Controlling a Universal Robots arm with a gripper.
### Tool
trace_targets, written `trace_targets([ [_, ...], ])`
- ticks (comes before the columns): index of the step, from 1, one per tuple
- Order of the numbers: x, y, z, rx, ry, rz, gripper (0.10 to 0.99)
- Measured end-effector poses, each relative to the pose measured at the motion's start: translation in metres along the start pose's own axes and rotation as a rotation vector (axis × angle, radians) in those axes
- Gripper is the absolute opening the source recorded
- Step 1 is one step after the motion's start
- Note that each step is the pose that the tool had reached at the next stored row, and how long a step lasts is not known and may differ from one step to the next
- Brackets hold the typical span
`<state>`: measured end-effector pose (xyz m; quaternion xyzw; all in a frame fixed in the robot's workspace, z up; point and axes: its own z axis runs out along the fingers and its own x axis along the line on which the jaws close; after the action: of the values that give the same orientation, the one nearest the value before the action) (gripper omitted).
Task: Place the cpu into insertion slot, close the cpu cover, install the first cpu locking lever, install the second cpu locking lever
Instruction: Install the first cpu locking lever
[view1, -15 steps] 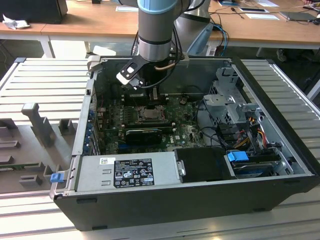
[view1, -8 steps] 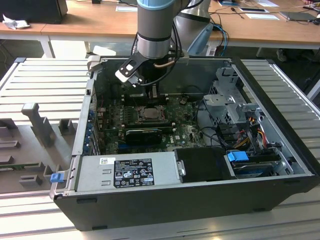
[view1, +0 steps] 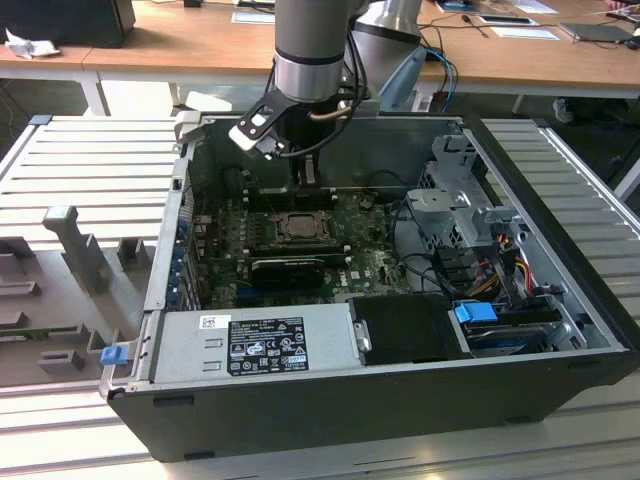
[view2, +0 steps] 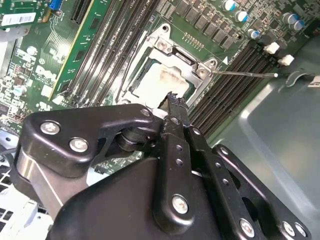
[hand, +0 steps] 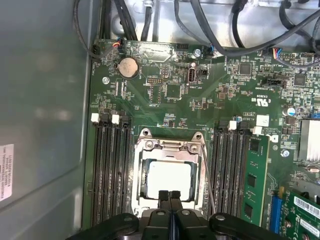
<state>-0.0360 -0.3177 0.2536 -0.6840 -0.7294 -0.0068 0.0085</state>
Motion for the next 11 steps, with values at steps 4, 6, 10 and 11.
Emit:
trace_targets([
  [4,0.0002,0.0000,-0.0096,0.000,0.0001,0.000,0.106],
  [6,0.0003,0.0000,-0.0140,0.000,0.0001,0.000,0.106],
  [10,0.0005,-0.0001,-0.0223,0.000,-0.0001,0.000,0.106],
  [11,0.0006,-0.0001,-0.0300,0.000,-0.0001,0.000,0.106],
])
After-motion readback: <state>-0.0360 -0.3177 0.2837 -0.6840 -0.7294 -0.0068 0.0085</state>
